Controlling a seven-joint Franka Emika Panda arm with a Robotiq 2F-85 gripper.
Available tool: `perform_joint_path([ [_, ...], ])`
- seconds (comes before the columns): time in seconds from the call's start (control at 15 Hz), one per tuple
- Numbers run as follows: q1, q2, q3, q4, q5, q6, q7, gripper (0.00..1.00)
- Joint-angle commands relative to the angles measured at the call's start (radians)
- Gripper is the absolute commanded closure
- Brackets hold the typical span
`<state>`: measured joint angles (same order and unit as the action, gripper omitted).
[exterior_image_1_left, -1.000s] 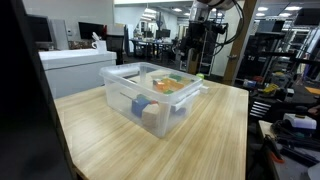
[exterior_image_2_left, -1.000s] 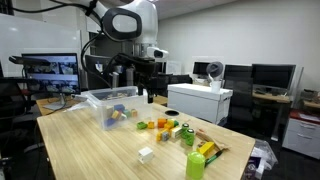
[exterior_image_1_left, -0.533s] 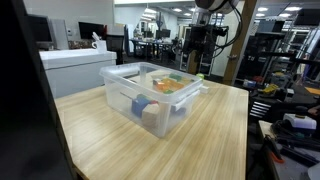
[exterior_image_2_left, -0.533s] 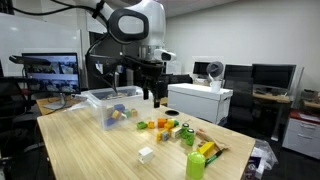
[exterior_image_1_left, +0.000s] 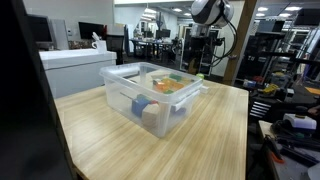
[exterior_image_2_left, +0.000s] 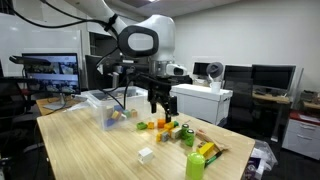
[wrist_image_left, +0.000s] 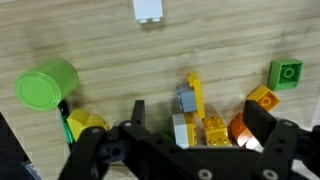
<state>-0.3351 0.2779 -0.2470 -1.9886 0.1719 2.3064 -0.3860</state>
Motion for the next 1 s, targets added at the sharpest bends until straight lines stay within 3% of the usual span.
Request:
perform_joint_path([
  [0.0,-0.054,0.102,0.048,0.068,0.050,0.025,-0.121,0.00],
  [0.6,-0.127,0.305,0.155,0.245,0.044,0.028,-0.185,0.00],
  [0.67,-0.127,0.313,0.157,0.251,0.037,0.028,-0.179,0.25],
  [0.73,-0.124,0.315,0.157,0.249,0.029,0.028,-0.169,0.27],
  [0.93,-0.116,0.307,0.154,0.242,0.018,0.027,-0.150,0.51],
])
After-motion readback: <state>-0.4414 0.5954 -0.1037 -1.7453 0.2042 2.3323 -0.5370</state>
